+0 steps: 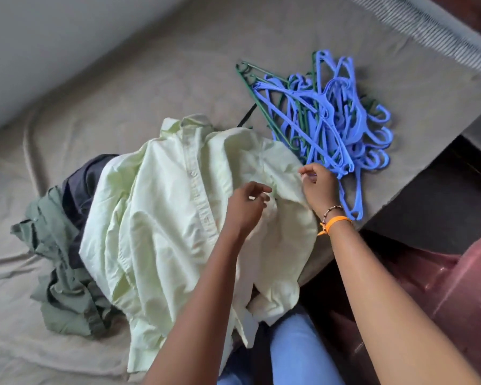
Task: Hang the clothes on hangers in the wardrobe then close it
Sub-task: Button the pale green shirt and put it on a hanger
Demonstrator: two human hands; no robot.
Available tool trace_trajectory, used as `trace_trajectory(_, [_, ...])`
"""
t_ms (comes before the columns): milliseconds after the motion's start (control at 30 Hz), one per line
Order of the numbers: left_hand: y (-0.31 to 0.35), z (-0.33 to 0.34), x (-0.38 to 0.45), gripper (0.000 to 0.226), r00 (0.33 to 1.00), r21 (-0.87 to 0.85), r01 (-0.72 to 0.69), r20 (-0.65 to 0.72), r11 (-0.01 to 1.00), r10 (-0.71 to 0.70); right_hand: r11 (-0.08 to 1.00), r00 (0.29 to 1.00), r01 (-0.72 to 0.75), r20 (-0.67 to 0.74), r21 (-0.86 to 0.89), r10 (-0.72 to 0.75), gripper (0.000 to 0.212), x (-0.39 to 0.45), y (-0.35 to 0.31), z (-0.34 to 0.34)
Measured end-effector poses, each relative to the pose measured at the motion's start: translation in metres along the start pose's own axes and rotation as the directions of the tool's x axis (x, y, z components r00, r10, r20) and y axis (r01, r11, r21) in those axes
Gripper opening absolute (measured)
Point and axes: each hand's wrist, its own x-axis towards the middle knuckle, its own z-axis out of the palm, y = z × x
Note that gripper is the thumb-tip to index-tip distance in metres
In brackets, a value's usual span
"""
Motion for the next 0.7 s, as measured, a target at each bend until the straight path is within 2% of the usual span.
trace_trajectory(100, [0.011, 0.017, 0.03, 0.025, 0.999, -0.005, 0.037, -0.006, 0.999, -0.037, 0.986, 0.996, -0.017, -0.085, -0.164, 0.003, 0.026, 0.056, 0.017, -0.014])
trace_trajectory(233, [0.02, 0.038, 0.067, 0.026, 0.997, -0.027, 0.079, 0.014, 0.997, -0.078, 0.932, 0.99, -0.14, -0.042, -0.335, 0.134, 0.041, 0.113, 0.041, -0.022])
trace_trajectory(333, [0.024, 0.052, 0.086, 0.025, 0.994, -0.013, 0.103, 0.036, 0.995, -0.102, 0.92, 0.986, -0.158, -0.003, -0.36, 0.168, 0.046, 0.137, 0.05, -0.022])
trace_trajectory(467, [0.028, 0.063, 0.096, 0.022, 0.989, -0.01, 0.137, 0.062, 0.991, -0.136, 0.968, 0.982, -0.184, 0.007, -0.173, 0.188, 0.039, 0.141, 0.04, -0.022])
trace_trajectory(600, [0.035, 0.072, 0.103, 0.018, 0.975, -0.119, 0.222, 0.019, 0.968, -0.222, 0.983, 0.983, -0.185, -0.013, -0.013, 0.185, 0.032, 0.116, 0.022, -0.017])
trace_trajectory(700, [0.042, 0.071, 0.102, 0.037, 0.972, -0.248, 0.234, 0.029, 0.94, -0.235, 0.98, 0.987, -0.151, -0.031, 0.13, 0.156, 0.029, 0.086, 0.01, -0.007])
